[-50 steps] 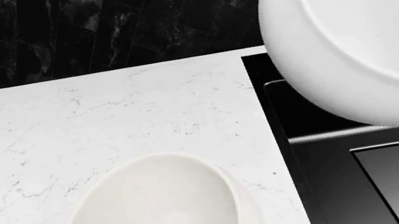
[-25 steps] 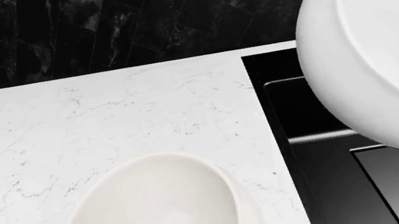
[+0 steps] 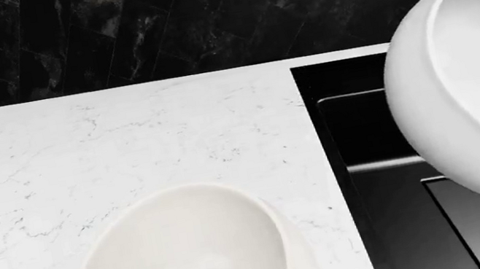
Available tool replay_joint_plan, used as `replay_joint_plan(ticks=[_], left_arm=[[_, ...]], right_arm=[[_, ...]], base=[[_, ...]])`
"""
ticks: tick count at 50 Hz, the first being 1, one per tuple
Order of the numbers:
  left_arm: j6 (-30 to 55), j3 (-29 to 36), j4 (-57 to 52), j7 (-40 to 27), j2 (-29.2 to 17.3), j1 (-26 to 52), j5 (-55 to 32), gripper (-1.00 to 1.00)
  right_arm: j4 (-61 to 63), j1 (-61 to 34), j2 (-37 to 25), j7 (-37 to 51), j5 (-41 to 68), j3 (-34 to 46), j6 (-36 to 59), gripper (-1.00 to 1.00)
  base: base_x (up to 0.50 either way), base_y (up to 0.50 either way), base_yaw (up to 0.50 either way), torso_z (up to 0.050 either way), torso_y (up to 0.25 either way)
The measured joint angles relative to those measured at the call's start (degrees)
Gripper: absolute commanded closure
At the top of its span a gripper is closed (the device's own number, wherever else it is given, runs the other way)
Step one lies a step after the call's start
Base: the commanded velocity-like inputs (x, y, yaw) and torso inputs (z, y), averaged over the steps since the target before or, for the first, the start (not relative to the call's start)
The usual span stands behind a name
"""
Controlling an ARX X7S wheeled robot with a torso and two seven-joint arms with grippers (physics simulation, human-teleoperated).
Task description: Stack the bowls in the sink.
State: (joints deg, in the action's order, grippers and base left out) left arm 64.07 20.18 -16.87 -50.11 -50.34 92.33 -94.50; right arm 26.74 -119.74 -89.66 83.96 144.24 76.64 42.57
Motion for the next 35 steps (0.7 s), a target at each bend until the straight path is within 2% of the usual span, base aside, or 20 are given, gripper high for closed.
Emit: replay_joint_plan(ticks=[35], left_arm=[[-1.05,0.3,-0.33,0.27,-0.39,-0.99,0.25,-1.0]], right_arm=[[-6.41,3.95,-0.34,5.77,-4.35,0.32,6.13,1.0]], base=[[0.0,0.0,0.0,0.0,0.0]])
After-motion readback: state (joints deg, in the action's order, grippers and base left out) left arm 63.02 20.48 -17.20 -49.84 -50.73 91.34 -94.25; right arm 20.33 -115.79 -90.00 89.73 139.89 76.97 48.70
